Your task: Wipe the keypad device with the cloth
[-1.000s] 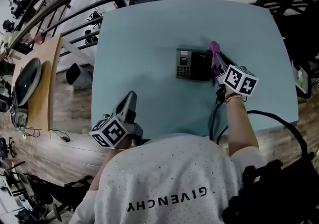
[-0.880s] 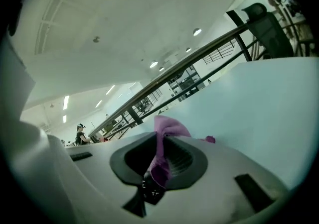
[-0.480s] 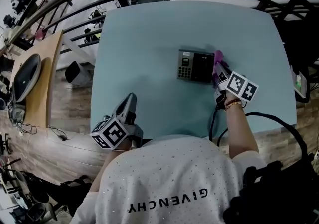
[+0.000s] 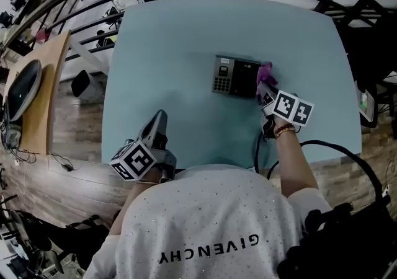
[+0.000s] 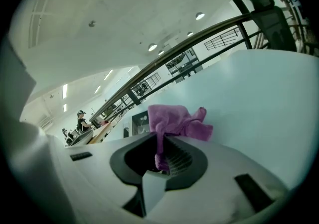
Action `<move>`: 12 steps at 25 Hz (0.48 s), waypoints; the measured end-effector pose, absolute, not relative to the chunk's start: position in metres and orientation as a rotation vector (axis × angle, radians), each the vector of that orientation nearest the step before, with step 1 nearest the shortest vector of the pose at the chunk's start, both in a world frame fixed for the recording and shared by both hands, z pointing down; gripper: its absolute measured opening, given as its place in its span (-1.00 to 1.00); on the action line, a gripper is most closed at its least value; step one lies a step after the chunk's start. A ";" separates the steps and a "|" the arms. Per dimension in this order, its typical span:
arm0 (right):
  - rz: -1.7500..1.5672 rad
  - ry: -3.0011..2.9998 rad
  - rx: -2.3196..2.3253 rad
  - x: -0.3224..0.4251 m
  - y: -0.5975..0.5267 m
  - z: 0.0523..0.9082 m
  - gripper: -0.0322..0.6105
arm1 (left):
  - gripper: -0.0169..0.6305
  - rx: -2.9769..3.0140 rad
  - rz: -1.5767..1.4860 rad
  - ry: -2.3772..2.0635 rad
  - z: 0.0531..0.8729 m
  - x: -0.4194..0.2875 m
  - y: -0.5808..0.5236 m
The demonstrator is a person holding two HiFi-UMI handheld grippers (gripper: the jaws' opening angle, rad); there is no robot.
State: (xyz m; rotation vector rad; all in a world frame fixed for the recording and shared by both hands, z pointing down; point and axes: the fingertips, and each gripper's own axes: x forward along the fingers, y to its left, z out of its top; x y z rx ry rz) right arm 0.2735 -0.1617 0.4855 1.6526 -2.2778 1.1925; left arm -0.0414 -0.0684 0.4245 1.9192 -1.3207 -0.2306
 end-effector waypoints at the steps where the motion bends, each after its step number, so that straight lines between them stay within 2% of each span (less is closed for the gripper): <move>1: 1.197 -2.273 1.639 0.273 -0.160 0.488 -0.75 | -0.93 1.930 -0.229 -1.310 0.422 -0.038 -0.069; 12: 1.243 -2.185 1.553 0.268 -0.134 0.513 -0.75 | -0.93 2.012 -0.219 -1.267 0.405 -0.020 -0.077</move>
